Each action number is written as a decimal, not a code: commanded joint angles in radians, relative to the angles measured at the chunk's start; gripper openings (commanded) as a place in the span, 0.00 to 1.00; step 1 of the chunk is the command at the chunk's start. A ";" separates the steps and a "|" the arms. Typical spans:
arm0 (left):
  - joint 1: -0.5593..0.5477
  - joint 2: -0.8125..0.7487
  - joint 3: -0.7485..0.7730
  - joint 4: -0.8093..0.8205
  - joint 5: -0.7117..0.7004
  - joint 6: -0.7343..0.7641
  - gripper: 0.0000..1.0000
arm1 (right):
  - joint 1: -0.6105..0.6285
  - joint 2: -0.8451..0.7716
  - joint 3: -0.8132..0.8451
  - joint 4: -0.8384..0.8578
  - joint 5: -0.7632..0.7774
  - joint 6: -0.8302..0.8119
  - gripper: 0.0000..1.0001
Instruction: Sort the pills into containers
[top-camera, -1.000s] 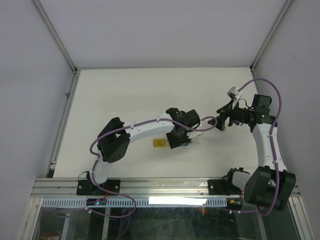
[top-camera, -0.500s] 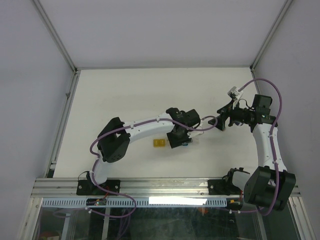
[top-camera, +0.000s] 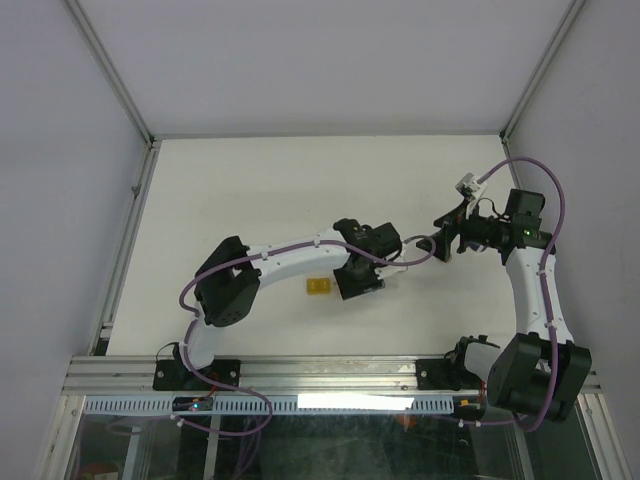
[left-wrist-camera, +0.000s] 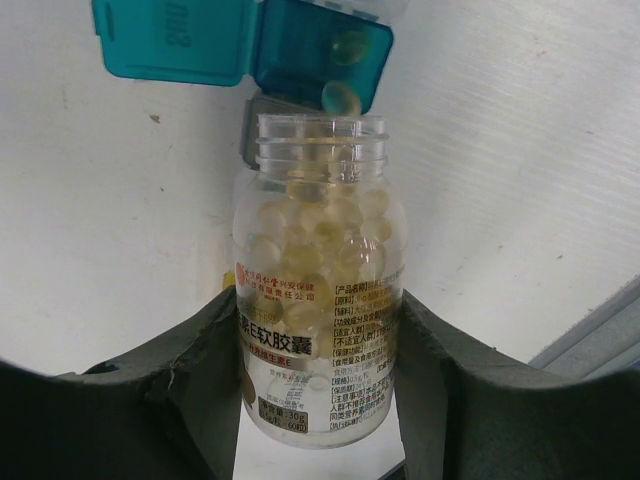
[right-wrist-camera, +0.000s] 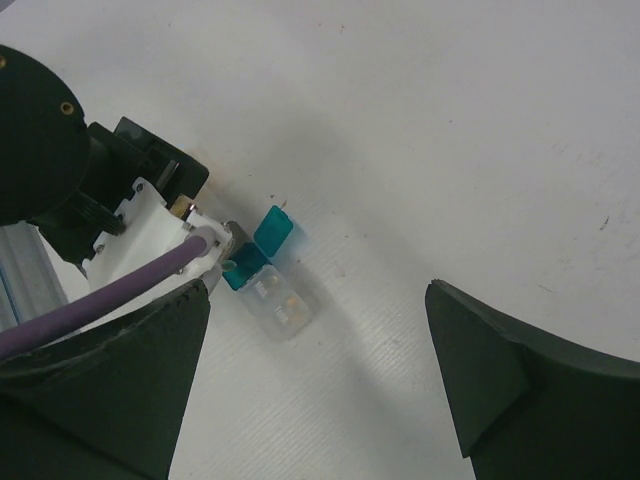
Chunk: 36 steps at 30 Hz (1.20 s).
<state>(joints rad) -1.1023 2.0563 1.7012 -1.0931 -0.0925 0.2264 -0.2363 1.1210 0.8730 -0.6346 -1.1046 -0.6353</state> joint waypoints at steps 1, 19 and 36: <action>-0.016 -0.057 0.008 0.041 -0.012 0.004 0.00 | -0.011 -0.031 0.017 0.007 -0.028 -0.014 0.93; 0.010 -0.231 -0.249 0.332 0.037 -0.019 0.00 | -0.012 -0.026 0.016 0.001 -0.042 -0.023 0.93; -0.023 -0.853 -1.222 1.897 0.210 -0.076 0.00 | -0.014 -0.110 0.002 -0.169 -0.206 -0.338 0.93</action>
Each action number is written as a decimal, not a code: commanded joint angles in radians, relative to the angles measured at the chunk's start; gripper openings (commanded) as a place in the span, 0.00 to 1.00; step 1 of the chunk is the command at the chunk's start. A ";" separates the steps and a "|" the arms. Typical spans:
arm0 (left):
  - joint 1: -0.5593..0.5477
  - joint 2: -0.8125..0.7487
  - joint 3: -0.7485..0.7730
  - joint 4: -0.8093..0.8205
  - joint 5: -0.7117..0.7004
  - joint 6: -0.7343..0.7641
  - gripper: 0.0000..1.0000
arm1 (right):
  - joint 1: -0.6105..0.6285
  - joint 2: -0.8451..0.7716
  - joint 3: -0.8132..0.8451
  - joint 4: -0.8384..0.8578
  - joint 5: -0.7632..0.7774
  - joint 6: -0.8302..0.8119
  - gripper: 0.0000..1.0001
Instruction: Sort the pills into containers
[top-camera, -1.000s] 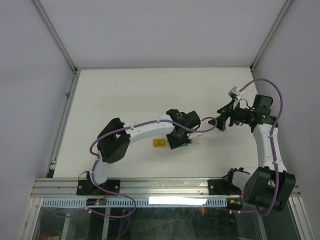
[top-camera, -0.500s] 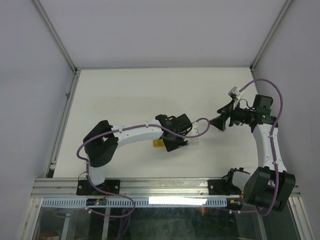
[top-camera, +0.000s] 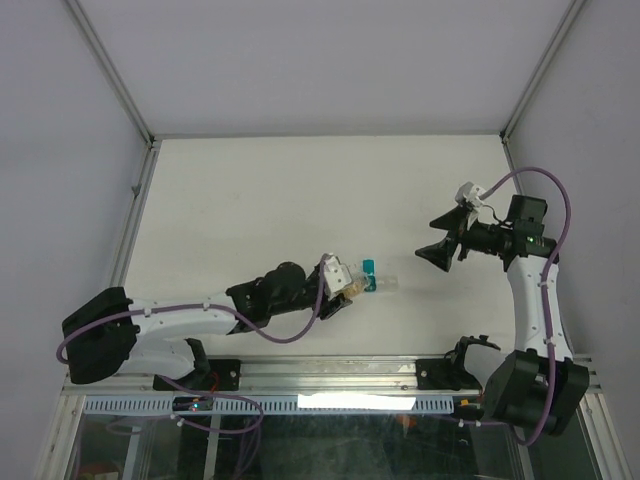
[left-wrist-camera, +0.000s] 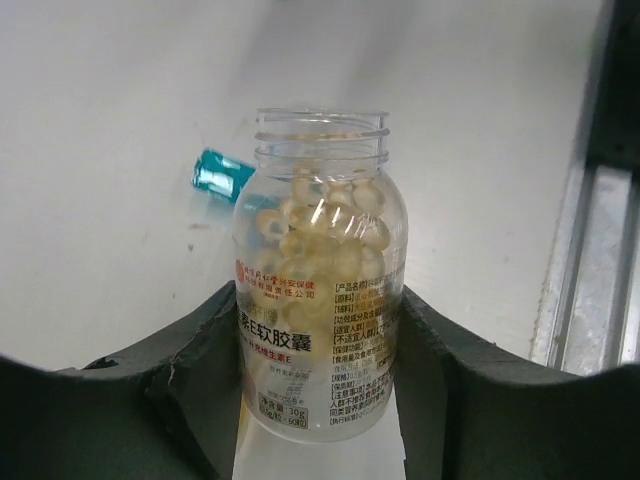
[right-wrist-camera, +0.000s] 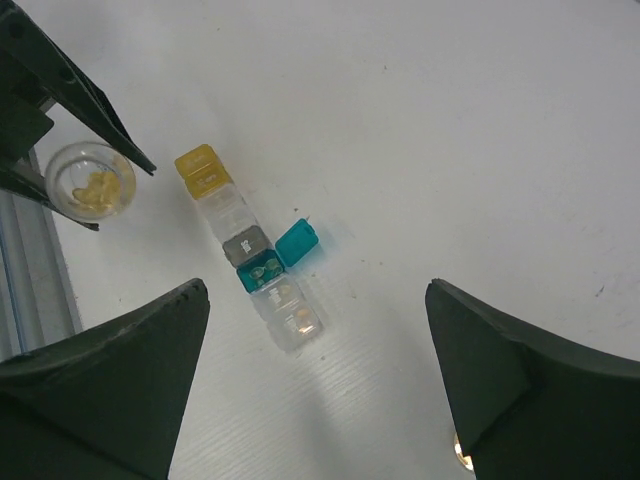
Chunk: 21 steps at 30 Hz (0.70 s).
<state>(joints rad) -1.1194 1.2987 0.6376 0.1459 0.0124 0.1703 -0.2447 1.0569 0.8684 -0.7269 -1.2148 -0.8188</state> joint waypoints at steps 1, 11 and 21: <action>-0.006 -0.104 -0.205 0.765 0.119 -0.031 0.00 | -0.005 -0.054 0.009 -0.109 -0.106 -0.198 0.93; -0.006 -0.065 -0.385 1.269 0.247 -0.176 0.00 | -0.005 -0.034 -0.004 -0.104 0.136 -0.274 0.99; -0.005 -0.110 -0.405 1.232 0.324 -0.215 0.00 | 0.067 0.219 0.054 0.013 0.672 -0.074 0.91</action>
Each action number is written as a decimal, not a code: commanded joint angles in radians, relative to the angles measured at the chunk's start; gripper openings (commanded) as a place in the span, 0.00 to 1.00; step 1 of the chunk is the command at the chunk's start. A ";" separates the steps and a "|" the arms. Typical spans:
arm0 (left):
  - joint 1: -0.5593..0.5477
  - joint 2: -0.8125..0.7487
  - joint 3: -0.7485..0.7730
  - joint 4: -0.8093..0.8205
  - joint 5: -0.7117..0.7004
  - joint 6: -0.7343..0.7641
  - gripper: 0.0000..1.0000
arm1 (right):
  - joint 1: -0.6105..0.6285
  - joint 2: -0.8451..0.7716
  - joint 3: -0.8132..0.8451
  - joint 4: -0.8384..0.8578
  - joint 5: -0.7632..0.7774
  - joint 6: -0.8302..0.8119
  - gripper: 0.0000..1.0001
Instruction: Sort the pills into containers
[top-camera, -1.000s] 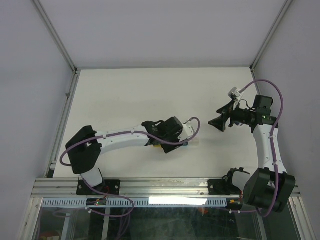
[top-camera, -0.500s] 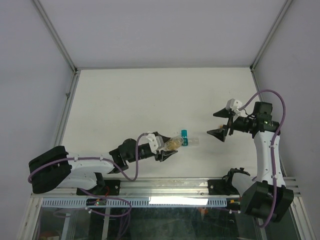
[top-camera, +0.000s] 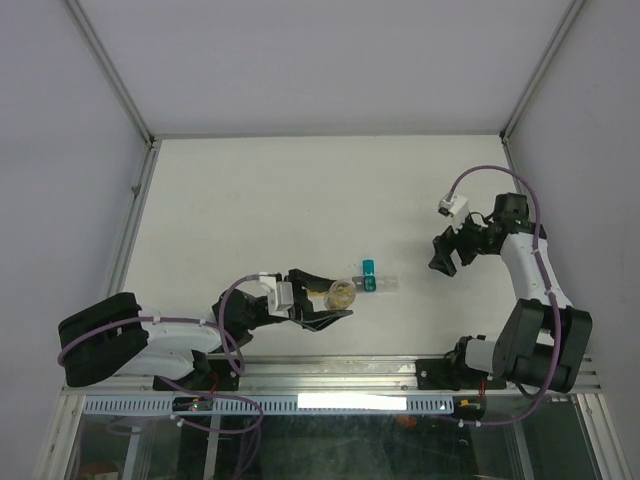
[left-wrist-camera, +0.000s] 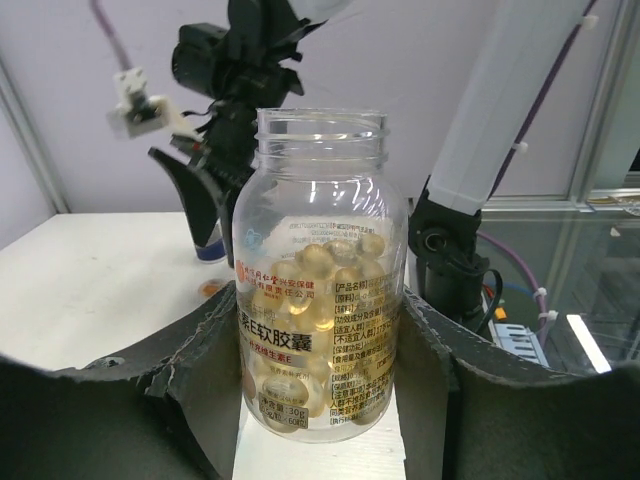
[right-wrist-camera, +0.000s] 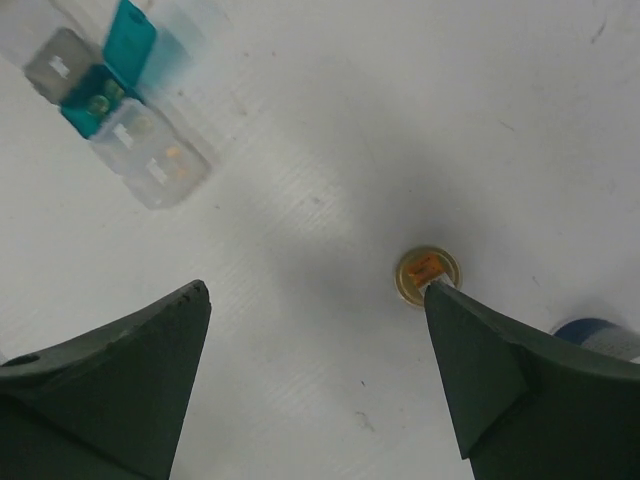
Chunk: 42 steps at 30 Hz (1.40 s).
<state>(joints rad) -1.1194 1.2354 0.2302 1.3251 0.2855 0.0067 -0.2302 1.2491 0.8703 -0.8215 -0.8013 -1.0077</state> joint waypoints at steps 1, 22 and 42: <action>-0.005 -0.066 0.005 0.026 0.049 -0.057 0.00 | 0.072 0.052 0.061 0.118 0.306 0.136 0.91; -0.005 -0.190 0.065 -0.339 0.029 -0.070 0.00 | 0.173 0.411 0.167 0.172 0.560 0.245 0.66; -0.005 -0.125 0.113 -0.376 0.120 -0.127 0.00 | 0.206 0.107 0.205 -0.067 0.121 0.128 0.25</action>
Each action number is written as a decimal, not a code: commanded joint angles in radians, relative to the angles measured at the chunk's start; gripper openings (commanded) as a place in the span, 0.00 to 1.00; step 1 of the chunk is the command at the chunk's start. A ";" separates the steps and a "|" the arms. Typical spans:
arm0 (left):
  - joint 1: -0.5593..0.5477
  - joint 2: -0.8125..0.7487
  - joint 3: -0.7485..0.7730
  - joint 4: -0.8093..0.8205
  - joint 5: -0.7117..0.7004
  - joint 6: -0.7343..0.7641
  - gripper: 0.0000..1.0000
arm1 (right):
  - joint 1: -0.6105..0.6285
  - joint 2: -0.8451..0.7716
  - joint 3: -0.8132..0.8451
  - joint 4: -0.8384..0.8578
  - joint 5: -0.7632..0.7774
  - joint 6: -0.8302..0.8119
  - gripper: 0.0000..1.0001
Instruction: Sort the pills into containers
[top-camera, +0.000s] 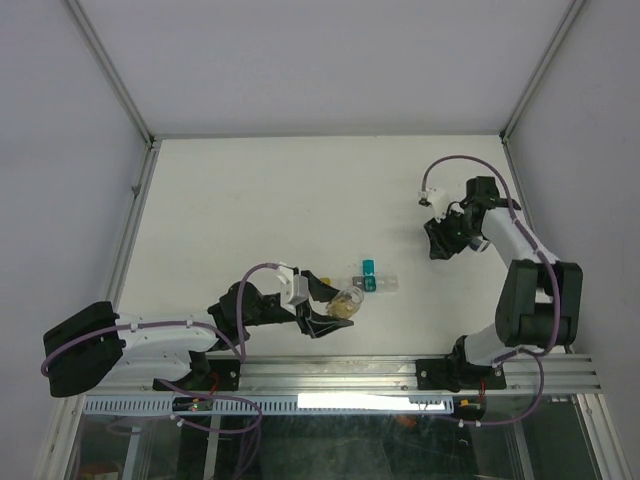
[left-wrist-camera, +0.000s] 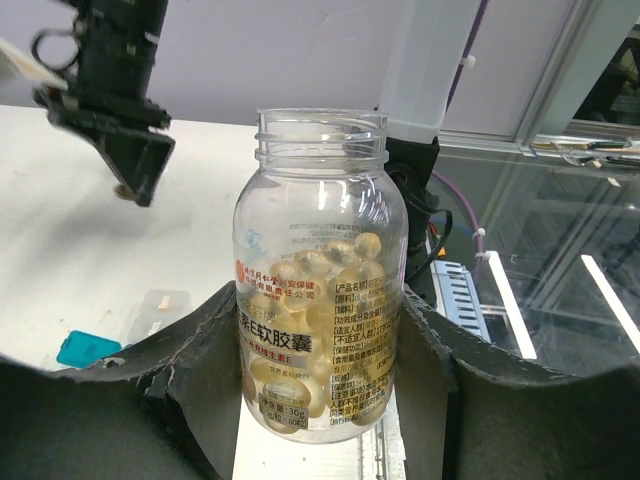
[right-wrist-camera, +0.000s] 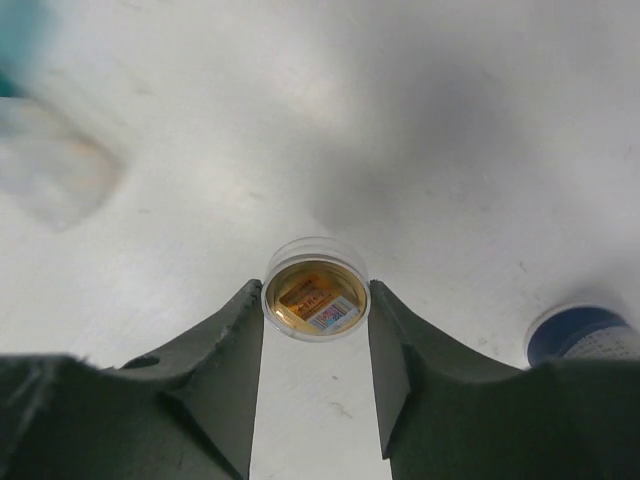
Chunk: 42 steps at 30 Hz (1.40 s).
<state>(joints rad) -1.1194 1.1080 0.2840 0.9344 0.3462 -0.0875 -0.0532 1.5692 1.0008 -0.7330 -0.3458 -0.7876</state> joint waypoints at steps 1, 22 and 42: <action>-0.005 0.005 0.064 0.012 0.064 -0.034 0.00 | 0.046 -0.258 0.092 -0.207 -0.426 -0.129 0.24; 0.187 0.109 0.239 -0.205 0.409 -0.186 0.00 | 0.361 -0.544 0.164 -0.426 -0.972 -0.312 0.21; 0.188 0.199 0.300 -0.256 0.489 -0.172 0.00 | 0.489 -0.503 0.080 -0.367 -0.828 -0.272 0.22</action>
<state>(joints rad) -0.9405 1.3270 0.5377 0.6361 0.7937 -0.2554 0.4252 1.0615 1.0859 -1.1412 -1.1961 -1.0756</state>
